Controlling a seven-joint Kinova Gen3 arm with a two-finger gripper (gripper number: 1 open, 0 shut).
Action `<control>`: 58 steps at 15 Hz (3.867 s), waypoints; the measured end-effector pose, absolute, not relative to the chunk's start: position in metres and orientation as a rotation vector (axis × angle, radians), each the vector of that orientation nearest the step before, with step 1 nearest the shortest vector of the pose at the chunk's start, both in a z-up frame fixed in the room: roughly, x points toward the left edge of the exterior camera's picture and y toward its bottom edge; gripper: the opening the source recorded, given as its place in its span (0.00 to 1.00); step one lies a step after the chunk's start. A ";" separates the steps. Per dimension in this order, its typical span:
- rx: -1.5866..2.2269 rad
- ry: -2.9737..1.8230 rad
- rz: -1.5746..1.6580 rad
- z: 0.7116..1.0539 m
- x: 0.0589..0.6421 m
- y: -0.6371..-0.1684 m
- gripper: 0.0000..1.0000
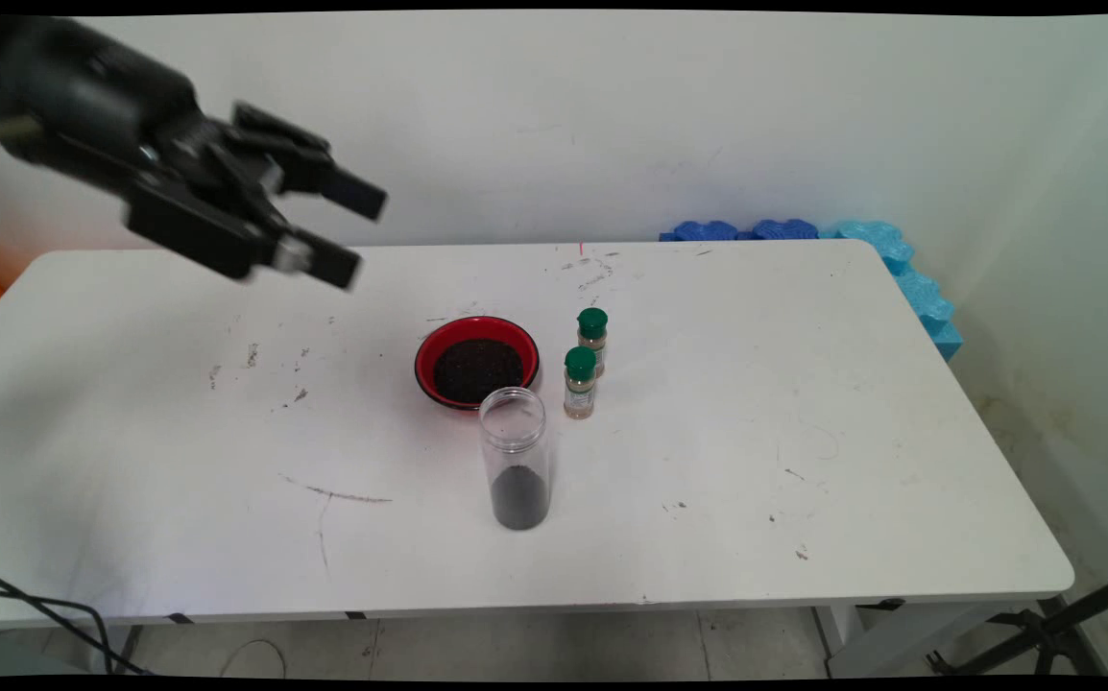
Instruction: Pick up the black seasoning powder from the table, then pour the black seasoning powder in the red bowl
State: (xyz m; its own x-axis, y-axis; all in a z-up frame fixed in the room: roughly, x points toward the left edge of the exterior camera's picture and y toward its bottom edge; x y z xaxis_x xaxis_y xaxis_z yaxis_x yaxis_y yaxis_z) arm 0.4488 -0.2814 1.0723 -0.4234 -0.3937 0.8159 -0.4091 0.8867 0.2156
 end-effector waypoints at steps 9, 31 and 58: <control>0.734 -2.109 0.119 0.988 0.410 -0.268 1.00; 0.716 -2.173 0.213 0.834 0.375 -0.285 1.00; 0.685 -2.046 0.028 0.910 0.387 -0.304 0.00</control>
